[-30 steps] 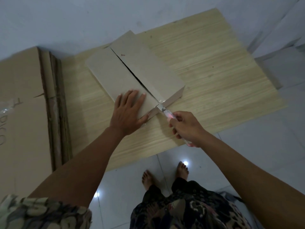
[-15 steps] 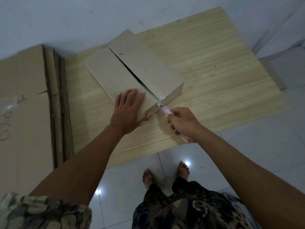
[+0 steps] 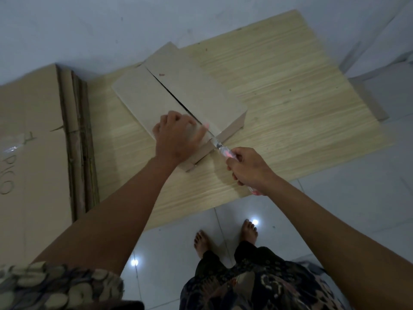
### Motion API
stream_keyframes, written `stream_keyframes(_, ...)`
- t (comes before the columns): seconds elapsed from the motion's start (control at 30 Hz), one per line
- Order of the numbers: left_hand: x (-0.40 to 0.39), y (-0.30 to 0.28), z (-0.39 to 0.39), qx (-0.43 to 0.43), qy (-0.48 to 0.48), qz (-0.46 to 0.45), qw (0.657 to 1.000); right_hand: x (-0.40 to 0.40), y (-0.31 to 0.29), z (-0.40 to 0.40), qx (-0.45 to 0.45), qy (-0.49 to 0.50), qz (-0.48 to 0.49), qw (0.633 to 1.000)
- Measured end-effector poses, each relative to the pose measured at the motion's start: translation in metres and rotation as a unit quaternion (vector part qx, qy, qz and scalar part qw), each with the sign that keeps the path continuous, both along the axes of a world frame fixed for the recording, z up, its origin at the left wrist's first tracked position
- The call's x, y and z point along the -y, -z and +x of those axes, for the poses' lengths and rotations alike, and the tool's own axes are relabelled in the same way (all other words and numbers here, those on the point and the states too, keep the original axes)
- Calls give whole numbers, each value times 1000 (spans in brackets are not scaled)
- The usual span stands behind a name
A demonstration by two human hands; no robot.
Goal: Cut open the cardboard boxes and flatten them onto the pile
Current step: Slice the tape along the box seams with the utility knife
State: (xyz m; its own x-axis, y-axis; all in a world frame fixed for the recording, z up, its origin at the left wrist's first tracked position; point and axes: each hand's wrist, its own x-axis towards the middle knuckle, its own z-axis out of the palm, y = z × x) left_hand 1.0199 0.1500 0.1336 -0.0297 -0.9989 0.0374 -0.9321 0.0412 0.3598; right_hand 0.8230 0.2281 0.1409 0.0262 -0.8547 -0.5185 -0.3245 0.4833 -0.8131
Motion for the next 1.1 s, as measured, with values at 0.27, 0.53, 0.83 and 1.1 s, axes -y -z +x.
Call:
stream_keyframes(0.27,24,-14,-56,-76,-269,135,951,0,3,-13,-69,-21,-42,997)
stream_keyframes(0.53,17,-15,-64,-133,-246,139,950,5,1,-20,-37,12,-18,999)
stream_keyframes(0.83,17,-8,-76,-234,-229,131,936,7,-3,-32,-18,40,-10,999)
stream_keyframes(1.1,19,-9,-73,-222,-223,143,939,29,-14,-42,-83,13,-27,996)
